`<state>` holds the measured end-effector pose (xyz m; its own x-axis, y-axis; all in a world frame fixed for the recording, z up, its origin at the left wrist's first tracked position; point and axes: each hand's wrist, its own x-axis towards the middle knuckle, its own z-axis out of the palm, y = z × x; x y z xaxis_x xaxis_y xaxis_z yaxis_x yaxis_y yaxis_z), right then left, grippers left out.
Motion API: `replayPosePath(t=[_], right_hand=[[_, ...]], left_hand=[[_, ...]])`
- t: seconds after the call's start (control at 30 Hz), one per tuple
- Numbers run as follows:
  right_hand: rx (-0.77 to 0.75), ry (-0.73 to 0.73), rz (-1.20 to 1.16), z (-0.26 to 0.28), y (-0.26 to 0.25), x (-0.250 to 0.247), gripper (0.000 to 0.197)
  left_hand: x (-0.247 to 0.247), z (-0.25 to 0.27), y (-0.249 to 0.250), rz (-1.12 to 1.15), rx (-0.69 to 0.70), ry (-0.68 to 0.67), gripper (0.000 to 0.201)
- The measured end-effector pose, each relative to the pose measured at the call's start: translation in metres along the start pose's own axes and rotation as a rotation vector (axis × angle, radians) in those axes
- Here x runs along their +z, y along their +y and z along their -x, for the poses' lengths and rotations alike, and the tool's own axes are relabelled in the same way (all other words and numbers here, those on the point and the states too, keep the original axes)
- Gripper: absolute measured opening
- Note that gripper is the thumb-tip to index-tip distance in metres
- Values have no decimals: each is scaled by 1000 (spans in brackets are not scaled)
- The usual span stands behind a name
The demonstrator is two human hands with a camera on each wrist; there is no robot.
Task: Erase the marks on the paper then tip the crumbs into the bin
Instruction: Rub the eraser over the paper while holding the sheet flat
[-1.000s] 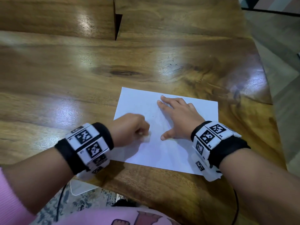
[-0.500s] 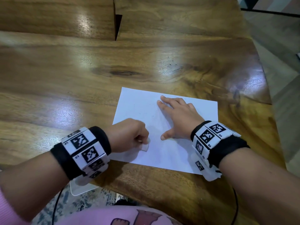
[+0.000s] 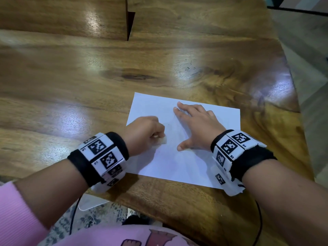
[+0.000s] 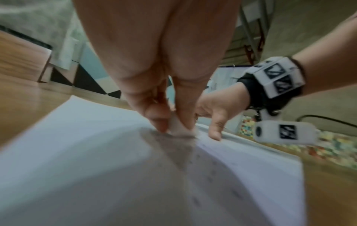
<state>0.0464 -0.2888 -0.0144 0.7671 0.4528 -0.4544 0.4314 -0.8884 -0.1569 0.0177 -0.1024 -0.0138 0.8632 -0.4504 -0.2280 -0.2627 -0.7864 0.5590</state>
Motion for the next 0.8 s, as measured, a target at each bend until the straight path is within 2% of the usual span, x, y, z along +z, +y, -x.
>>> replayPosePath(t=[0.07, 0.1, 0.13, 0.17, 0.2, 0.27, 0.3, 0.33, 0.43, 0.47, 0.57, 0.63, 0.77, 0.8], right_hand=[[0, 0, 3, 0, 0, 0, 113], [0, 1, 3, 0, 0, 0, 113], [1, -1, 2, 1, 0, 0, 113], [2, -2, 1, 1, -1, 0, 112], [2, -3, 1, 1, -1, 0, 112], [1, -3, 0, 1, -1, 0, 112], [1, -3, -3, 1, -1, 0, 112], [1, -4, -6, 1, -1, -1, 112], [-1, -4, -4, 1, -1, -1, 112], [-1, -5, -1, 1, -1, -1, 112], [-1, -3, -2, 1, -1, 0, 112], [-3, -3, -2, 1, -1, 1, 112], [-10, 7, -10, 1, 0, 1, 112], [-10, 6, -11, 1, 0, 1, 112]], left_hand=[[4, 14, -2, 17, 89, -157, 9], [6, 21, -3, 12, 109, -257, 3], [5, 24, -4, 11, 104, -327, 4], [5, 25, -4, 15, 103, -333, 6], [5, 22, -5, 25, 84, -278, 7], [4, 17, -6, 28, 23, -98, 8], [5, 17, -5, 20, 9, -53, 11], [6, 19, -5, 13, 7, -57, 12], [8, 28, 0, 14, 55, -259, 4], [7, 25, 2, 2, 56, -281, 4], [5, 5, 8, -17, 19, -111, 12], [7, 1, 9, -3, 23, -71, 13], [11, 20, 7, -13, 123, -342, 7], [11, 20, 8, -17, 118, -367, 8]])
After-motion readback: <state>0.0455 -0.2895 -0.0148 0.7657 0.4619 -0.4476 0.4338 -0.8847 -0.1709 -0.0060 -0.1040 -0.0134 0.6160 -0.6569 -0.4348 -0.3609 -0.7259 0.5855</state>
